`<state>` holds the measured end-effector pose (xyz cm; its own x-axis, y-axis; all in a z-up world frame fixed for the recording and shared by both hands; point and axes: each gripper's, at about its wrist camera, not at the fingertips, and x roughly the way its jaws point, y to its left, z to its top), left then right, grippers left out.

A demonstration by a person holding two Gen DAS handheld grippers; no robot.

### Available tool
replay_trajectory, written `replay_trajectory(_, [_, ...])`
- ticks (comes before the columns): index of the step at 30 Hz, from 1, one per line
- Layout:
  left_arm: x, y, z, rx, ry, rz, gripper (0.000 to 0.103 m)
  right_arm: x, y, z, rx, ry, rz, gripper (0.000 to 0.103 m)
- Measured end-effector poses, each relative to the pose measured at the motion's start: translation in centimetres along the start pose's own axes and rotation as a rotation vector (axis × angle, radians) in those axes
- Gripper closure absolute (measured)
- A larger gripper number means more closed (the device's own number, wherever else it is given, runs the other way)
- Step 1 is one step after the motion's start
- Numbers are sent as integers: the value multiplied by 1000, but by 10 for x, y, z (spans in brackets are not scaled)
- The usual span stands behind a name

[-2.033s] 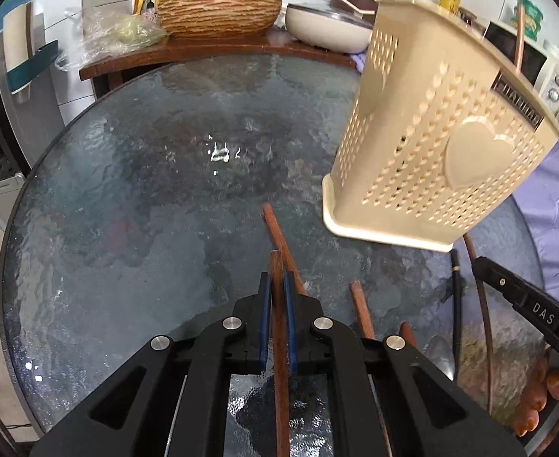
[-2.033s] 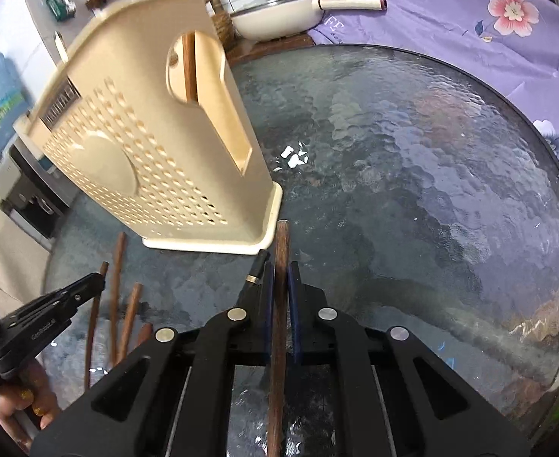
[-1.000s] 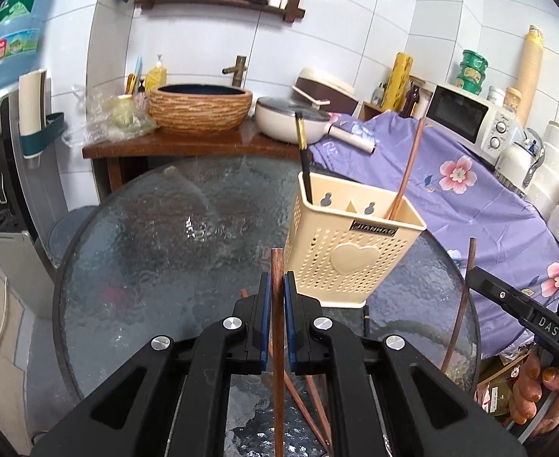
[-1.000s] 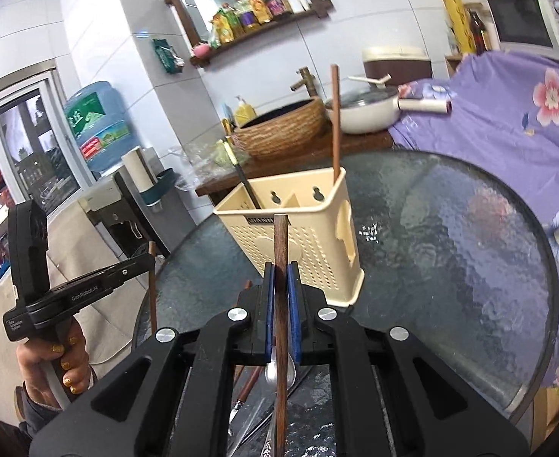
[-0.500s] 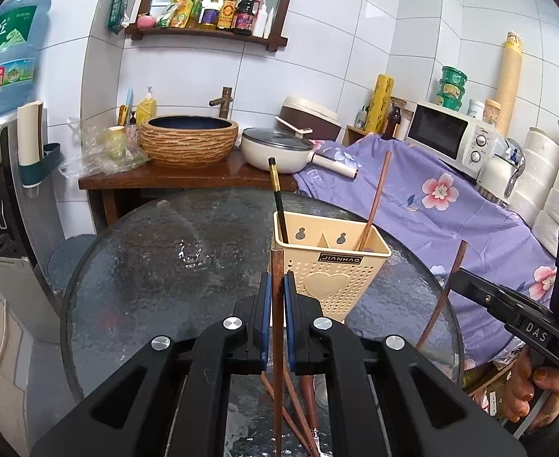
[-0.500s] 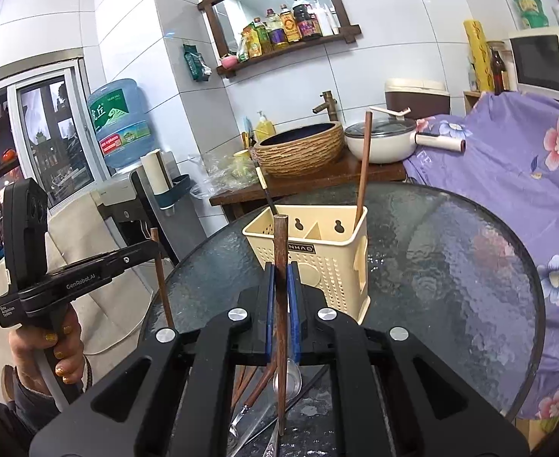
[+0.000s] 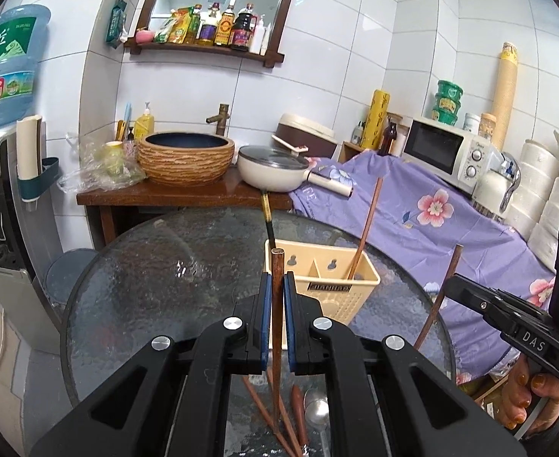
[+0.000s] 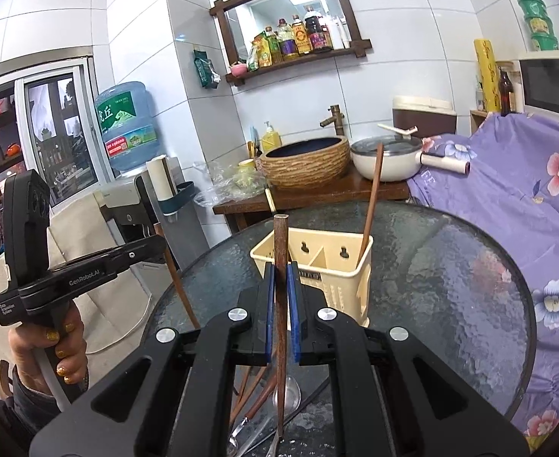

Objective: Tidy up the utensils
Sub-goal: 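Lift both brown chopsticks upright and lower them toward the caddy, then lower both chopsticks into the caddy and open both tools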

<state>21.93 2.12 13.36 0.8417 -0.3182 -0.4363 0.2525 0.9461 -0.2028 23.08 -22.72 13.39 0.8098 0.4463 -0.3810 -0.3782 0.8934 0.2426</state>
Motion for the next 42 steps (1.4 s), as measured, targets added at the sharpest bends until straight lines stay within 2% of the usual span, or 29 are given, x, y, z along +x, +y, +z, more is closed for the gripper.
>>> replay_trajectory(10, [-1,-14,47,9,-48,-36,97,-2,7,51,-33,-58,8,96])
replay_trajectory(17, [-11,-26,107,-9,-122,-71,97,-4,8,105,-16,-117,8,95])
replay_trajectory(23, [5,-27,146,-42,-190,8,97,0,5,140,-24,-210,-65,95])
replay_trajectory(25, [20,-22,151,-71,-177,20,97,8,2,146,-30,-228,-100,95])
replay_trajectory(29, [49,-10,149,-137,-151,20,97,22,-5,145,-53,-264,-161,95])
replay_trajectory(33, [71,-7,133,-130,-129,63,97,50,-15,127,-54,-216,-192,95])
replay_trajectory(42, [105,-2,91,-114,-39,90,97,88,-36,86,-18,-124,-198,95])
